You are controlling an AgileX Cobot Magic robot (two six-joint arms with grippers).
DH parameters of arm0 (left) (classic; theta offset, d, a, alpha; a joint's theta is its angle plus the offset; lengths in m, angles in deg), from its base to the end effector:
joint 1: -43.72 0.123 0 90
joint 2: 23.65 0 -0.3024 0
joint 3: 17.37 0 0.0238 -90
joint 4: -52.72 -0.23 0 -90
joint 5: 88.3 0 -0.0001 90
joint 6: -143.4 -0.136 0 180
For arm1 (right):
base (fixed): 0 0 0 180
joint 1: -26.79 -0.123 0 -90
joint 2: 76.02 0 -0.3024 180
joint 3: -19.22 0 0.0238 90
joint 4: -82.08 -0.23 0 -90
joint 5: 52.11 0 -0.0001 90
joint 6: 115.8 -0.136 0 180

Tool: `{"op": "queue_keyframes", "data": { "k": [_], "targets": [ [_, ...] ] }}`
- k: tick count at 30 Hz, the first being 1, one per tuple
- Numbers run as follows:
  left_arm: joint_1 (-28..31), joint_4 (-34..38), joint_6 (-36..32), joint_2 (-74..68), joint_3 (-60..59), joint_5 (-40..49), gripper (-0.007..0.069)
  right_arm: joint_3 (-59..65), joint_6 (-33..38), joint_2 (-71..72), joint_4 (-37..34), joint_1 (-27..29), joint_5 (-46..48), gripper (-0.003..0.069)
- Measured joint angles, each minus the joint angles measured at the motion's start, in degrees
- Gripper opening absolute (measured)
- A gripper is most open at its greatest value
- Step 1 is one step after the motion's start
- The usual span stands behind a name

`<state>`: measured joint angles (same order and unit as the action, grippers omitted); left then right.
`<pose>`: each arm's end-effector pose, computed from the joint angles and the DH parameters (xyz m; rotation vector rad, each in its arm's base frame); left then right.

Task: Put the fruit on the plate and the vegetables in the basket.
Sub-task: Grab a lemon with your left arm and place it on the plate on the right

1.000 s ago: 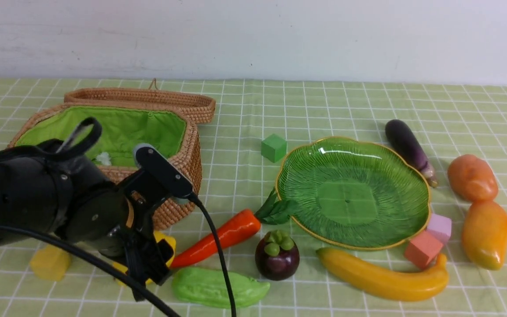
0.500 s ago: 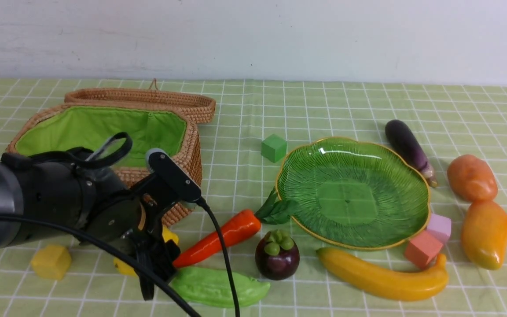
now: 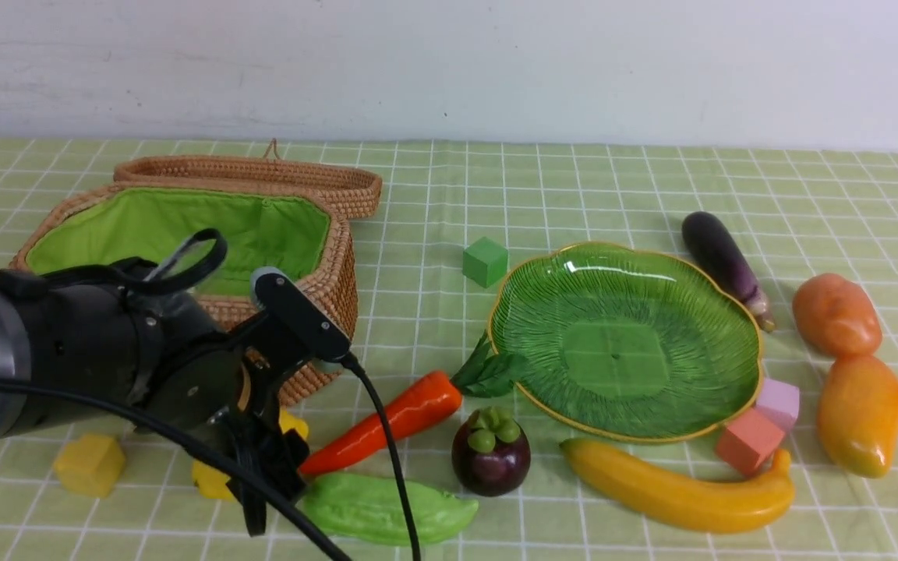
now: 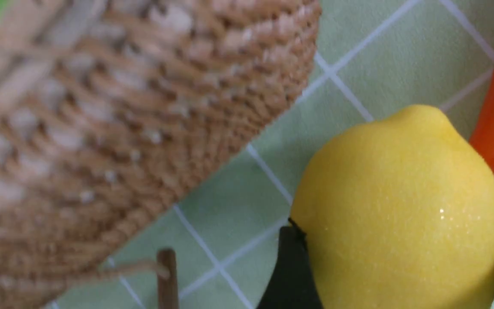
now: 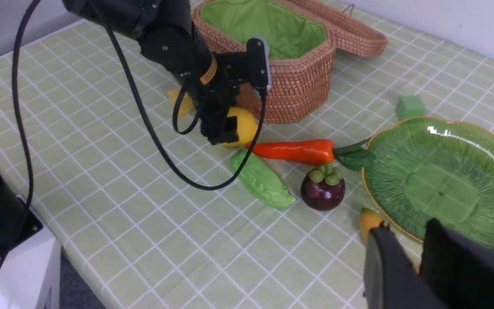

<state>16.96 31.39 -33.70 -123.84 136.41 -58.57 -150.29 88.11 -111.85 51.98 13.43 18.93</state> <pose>0.2882 -0.1178 0.1826 0.9200 2.5123 0.1843 -0.0018 0.0659 0.4260 -0.7573 1.8291 0.4942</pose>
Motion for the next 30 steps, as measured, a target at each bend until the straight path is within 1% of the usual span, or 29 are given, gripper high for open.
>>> {"op": "queue_keyframes", "data": {
  "k": [6, 7, 9, 10, 11, 13, 15, 21, 23, 25, 27, 29, 30],
  "targets": [
    [-0.15, 4.29, -0.06, 4.99, -0.29, 3.31, 0.0519, -2.10, -1.15, 0.51, 3.53, 0.00, -1.13, 0.0143],
    [-0.22, 4.81, -0.06, 6.06, -0.29, 3.69, 0.0481, -2.10, -1.42, 0.65, 4.17, 0.00, -1.06, 0.0145],
    [-0.22, 5.19, -0.06, 7.61, -0.29, 4.33, 0.0284, -2.10, -1.96, 0.90, 5.26, 0.00, -1.06, 0.0145],
    [-0.22, 5.37, -0.06, 8.56, -0.29, 4.72, 0.0162, -2.10, -2.27, 0.99, 5.79, 0.00, -1.06, 0.0146],
    [-0.22, 5.50, -0.06, 9.54, -0.29, 5.02, 0.0078, -2.10, -2.62, 1.03, 6.21, 0.00, -1.06, 0.0146],
    [-0.22, 6.40, -0.11, 11.58, -0.29, 5.62, -0.0005, -2.10, -2.97, 1.03, 6.91, 0.00, -0.86, 0.0146],
    [-0.22, 7.16, -0.87, 13.18, -0.29, 6.06, -0.0013, -2.10, -3.13, 1.03, 7.33, 0.00, -0.66, 0.0146],
    [-0.22, 8.44, -0.50, 13.65, -0.29, 6.29, -0.0007, -2.10, -3.28, 1.03, 7.50, 0.00, -0.42, 0.0149],
    [-0.22, 9.10, 0.51, 12.96, -0.29, 6.36, 0.0034, -2.10, -3.28, 1.03, 7.50, 0.00, -0.20, 0.0149],
    [-0.22, 9.05, 1.17, 11.64, -0.35, 6.52, 0.0132, -2.10, -3.32, 1.03, 7.50, 0.00, 0.53, 0.0149],
    [-0.22, 8.58, 1.38, 10.71, -0.40, 6.52, 0.0246, -2.10, -3.32, 1.03, 7.50, 0.00, 1.09, 0.0149],
    [-0.22, 7.66, 1.66, 9.46, -0.46, 6.11, 0.0407, -2.10, -3.32, 1.03, 7.57, 0.00, 1.56, 0.0149],
    [-0.22, 7.29, 1.87, 9.08, -0.46, 5.79, 0.0437, -2.10, -3.32, 1.03, 7.57, 0.00, 1.56, 0.0149]
  ]
}}
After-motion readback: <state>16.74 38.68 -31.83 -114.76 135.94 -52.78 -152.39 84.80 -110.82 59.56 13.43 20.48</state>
